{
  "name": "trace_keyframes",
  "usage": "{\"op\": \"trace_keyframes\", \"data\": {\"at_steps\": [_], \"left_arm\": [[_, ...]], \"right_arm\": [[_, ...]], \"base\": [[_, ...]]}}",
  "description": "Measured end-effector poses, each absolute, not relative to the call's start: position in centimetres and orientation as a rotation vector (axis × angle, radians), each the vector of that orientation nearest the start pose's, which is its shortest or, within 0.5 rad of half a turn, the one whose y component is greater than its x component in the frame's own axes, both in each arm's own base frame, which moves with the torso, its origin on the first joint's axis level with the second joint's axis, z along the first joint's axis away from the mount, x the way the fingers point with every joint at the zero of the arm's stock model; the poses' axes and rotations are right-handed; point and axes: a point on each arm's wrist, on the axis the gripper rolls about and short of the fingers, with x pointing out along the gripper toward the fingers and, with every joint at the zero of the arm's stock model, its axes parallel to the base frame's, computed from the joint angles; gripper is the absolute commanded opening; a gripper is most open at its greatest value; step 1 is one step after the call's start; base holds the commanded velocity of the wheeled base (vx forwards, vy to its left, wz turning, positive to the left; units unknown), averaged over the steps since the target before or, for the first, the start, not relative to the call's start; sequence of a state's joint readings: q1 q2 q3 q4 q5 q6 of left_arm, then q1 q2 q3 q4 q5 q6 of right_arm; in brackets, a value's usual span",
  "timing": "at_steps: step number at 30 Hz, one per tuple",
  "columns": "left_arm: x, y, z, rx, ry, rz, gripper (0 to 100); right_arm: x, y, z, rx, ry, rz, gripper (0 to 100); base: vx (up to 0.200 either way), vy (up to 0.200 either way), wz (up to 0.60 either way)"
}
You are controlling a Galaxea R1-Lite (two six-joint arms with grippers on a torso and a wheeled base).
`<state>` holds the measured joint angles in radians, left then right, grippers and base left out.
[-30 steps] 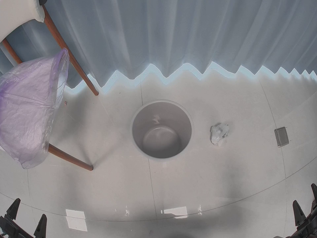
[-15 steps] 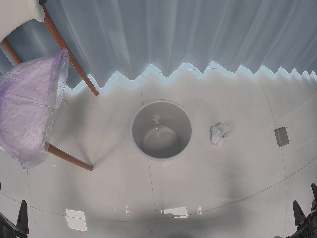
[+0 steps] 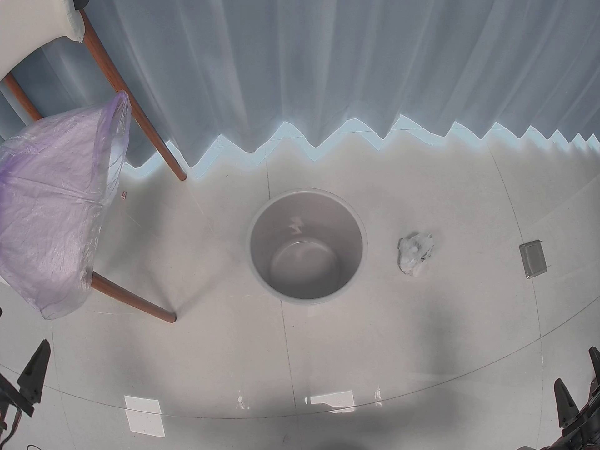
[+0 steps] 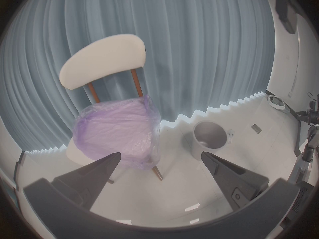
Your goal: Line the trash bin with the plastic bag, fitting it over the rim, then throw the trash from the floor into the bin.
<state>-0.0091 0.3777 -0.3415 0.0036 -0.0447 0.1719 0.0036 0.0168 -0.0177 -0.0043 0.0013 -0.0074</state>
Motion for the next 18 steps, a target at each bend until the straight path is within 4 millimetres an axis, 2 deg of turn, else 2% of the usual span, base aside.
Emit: {"op": "trace_keyframes", "data": {"at_steps": [13, 18], "left_arm": [[7.6, -0.2, 21.5, 0.173, 0.177, -0.081, 100], [10.1, -0.3, 22.0, 0.175, 0.231, -0.088, 100]], "right_arm": [[-2.3, 0.0, 8.1, -0.006, -0.005, 0.006, 100], [-2.3, 0.0, 8.1, -0.006, -0.005, 0.006, 100]], "base": [[0.0, 0.0, 0.0], [0.0, 0.0, 0.0]]}}
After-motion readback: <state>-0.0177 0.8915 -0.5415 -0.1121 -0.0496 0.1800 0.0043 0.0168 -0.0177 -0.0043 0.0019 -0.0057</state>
